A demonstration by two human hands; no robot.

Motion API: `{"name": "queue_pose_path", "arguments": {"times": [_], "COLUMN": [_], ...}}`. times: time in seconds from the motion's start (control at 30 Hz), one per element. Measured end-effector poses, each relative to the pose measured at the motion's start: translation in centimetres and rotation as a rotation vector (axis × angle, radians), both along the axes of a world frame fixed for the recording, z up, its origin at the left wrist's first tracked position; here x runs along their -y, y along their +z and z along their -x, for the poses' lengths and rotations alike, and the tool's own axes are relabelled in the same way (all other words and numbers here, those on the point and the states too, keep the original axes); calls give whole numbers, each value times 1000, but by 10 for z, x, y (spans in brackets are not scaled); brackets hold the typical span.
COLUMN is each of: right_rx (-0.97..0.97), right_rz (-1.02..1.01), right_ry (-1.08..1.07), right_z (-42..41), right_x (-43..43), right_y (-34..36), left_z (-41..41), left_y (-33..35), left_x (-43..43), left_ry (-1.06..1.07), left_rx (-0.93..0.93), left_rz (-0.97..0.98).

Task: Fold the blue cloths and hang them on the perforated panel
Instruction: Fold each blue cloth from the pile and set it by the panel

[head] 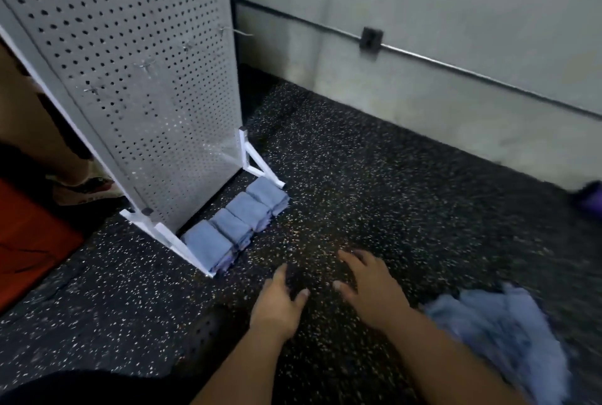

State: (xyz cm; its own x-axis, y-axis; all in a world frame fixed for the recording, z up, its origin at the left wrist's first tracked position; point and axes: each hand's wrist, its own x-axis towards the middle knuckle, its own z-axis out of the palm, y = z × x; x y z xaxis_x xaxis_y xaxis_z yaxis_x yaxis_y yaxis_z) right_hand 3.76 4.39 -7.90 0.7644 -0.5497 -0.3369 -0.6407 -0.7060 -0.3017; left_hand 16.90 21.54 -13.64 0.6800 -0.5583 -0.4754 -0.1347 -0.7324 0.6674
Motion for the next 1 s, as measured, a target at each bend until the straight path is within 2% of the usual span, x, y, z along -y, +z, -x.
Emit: {"name": "queue_pose_path", "arguments": {"times": [0.27,0.47,0.6,0.83,1.0], "right_rx": [-42,-42,5,-110,-121], "right_rz": [-41,-63,-123,-140,-148], "right_ry": [-285,-490,-606,-731,-854], "right_z": [168,254,288,323,347], "right_x": [13,30,44,78,108], "right_y": [-10,-28,-48,-77,-103], "left_z": [115,183,222,256,258], "left_y": [6,4,0,-20,-40], "left_x": [62,110,133,164,187], "left_ry": [-323,-554,-641,-767,-839], "left_rx": [-24,-17,4,45,46], "left_rz": [6,-19,-22,-59,-69]}}
